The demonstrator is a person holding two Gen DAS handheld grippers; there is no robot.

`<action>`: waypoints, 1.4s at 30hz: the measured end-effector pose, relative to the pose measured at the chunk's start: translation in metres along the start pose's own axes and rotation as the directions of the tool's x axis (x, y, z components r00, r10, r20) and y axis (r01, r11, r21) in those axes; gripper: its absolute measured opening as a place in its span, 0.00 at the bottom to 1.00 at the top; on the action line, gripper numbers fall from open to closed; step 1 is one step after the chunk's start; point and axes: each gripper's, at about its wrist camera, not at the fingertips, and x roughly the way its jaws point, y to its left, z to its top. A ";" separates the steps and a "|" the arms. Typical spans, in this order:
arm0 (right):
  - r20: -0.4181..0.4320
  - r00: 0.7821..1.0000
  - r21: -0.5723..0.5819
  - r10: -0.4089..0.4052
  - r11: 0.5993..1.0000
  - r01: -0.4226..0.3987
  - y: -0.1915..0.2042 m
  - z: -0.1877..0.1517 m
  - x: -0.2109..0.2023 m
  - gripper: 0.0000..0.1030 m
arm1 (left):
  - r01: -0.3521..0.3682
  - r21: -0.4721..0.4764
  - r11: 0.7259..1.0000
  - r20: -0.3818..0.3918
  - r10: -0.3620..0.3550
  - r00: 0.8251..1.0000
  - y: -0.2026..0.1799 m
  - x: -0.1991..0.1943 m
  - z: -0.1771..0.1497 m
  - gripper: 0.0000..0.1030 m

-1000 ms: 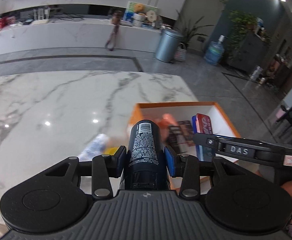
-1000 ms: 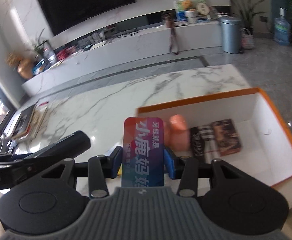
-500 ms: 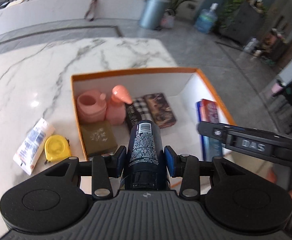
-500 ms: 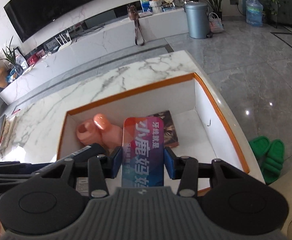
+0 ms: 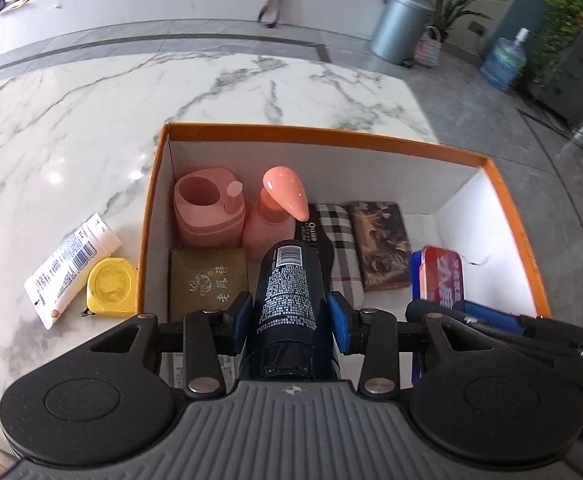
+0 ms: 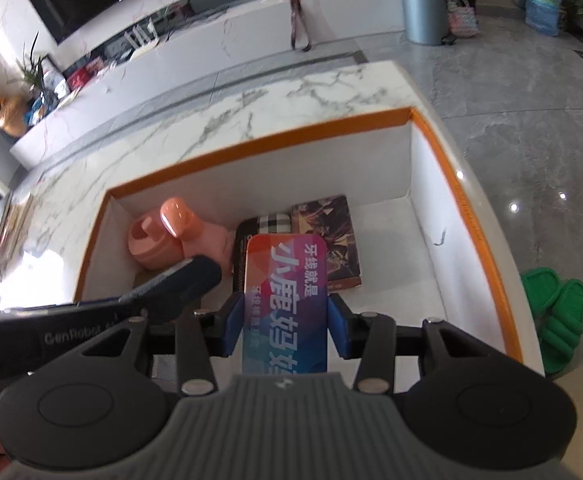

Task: Organize rigid objects
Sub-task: 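Carry the spray can and printed tin over the orange box and lower them, then open both tools and withdraw them from the box toward the table items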

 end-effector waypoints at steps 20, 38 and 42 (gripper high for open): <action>-0.267 0.959 0.082 0.097 0.994 -0.078 -0.016 0.003 0.060 0.45 | 0.010 -0.148 0.989 -0.194 -0.039 0.980 0.019 0.038 0.004 0.45; -0.357 0.932 -0.090 -0.060 0.996 0.029 0.029 -0.010 0.085 0.45 | 0.125 -0.005 0.992 -0.043 -0.125 0.991 0.052 -0.026 0.013 0.45; -0.363 0.929 -0.086 -0.064 0.996 0.034 0.031 -0.011 0.086 0.45 | 0.136 -0.013 0.991 -0.045 -0.136 0.990 0.057 -0.025 0.013 0.45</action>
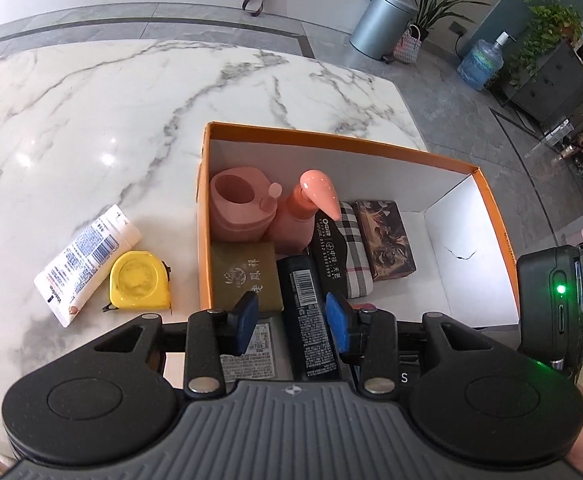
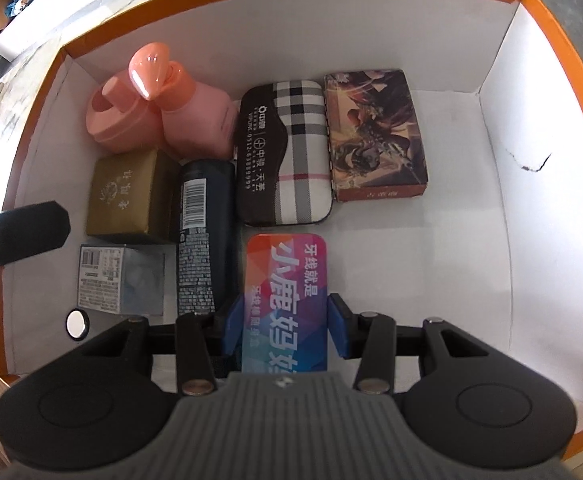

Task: Organize rigid objects
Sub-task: 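Open both tools and withdraw them from the box toward the table items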

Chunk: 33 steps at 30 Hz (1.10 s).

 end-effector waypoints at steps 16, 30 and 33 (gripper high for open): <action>0.107 0.994 0.018 -0.021 1.000 0.019 0.018 -0.010 -0.038 0.49 | 0.063 0.010 0.998 0.097 -0.063 0.993 0.035 -0.049 -0.005 0.45; 0.381 0.906 -0.168 0.184 0.977 -0.128 0.137 -0.020 -0.105 0.49 | -0.031 0.099 0.995 0.181 0.013 0.983 0.125 -0.099 -0.018 0.45; 0.359 0.913 -0.190 0.192 0.973 -0.130 0.165 -0.018 -0.094 0.49 | -0.048 0.136 0.990 0.166 0.025 0.986 0.135 -0.091 -0.021 0.45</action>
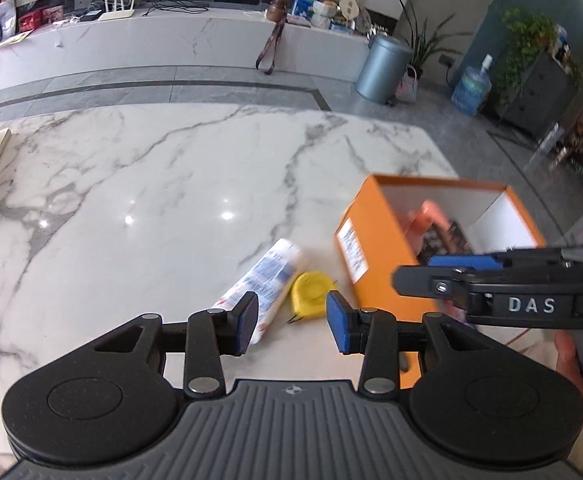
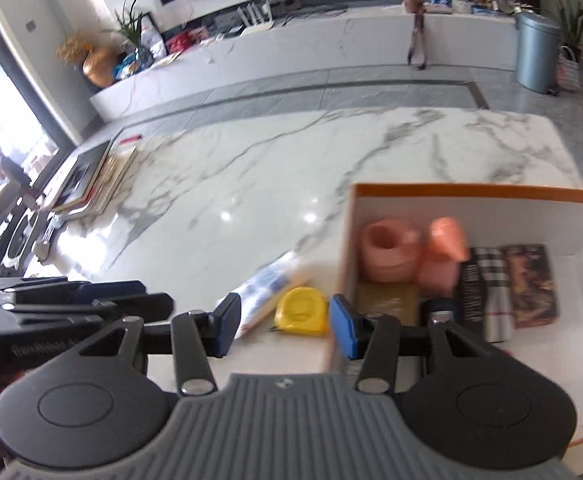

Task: Organize rigid objects
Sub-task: 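Open both tools and withdraw them from the box toward the table items, then grasp the yellow tape measure with the right tool while the left tool grasps the white lotion tube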

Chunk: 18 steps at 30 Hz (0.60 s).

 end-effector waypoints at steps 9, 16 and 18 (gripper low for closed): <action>-0.028 0.996 -0.089 -0.084 0.993 0.081 0.036 0.002 0.052 0.43 | 0.030 0.195 0.980 -0.026 -0.025 0.999 0.012 0.052 -0.004 0.53; -0.083 0.984 -0.108 -0.155 0.983 0.146 0.031 0.013 0.084 0.34 | 0.049 0.325 0.945 -0.049 -0.035 0.998 0.005 0.103 -0.003 0.57; -0.100 0.980 -0.106 -0.170 0.982 0.160 0.030 0.016 0.092 0.34 | 0.060 0.318 0.946 -0.065 -0.042 0.997 0.007 0.116 -0.003 0.58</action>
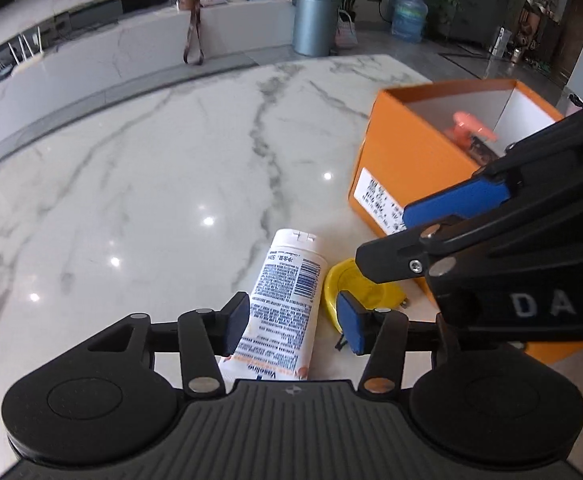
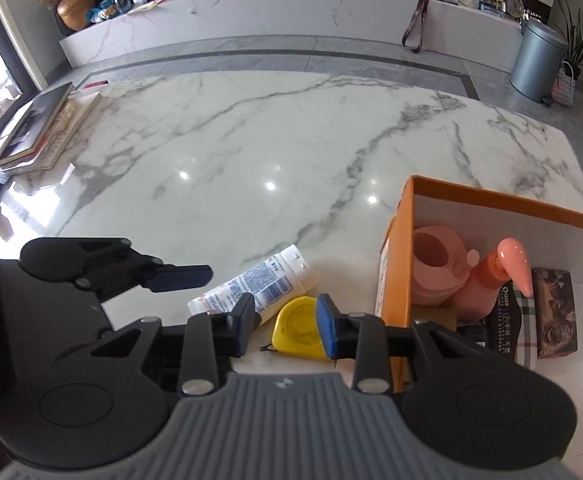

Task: Organize rigid objects
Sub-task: 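Grasp the yellow tape measure with the right tool while the left tool grasps the white lotion tube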

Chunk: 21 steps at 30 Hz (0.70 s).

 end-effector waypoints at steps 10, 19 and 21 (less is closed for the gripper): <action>-0.044 0.997 -0.040 -0.066 0.997 0.064 0.002 0.011 0.023 0.35 | 0.048 -0.017 0.999 0.011 -0.048 0.999 0.015 0.024 -0.002 0.54; -0.028 0.994 -0.073 -0.102 0.992 0.100 0.011 0.016 0.026 0.30 | 0.030 -0.107 0.994 -0.026 -0.033 0.999 0.032 0.016 -0.008 0.52; -0.022 0.994 -0.089 -0.103 0.991 0.101 0.018 0.016 0.024 0.30 | 0.002 -0.164 0.987 -0.052 -0.011 0.999 0.043 0.008 -0.015 0.52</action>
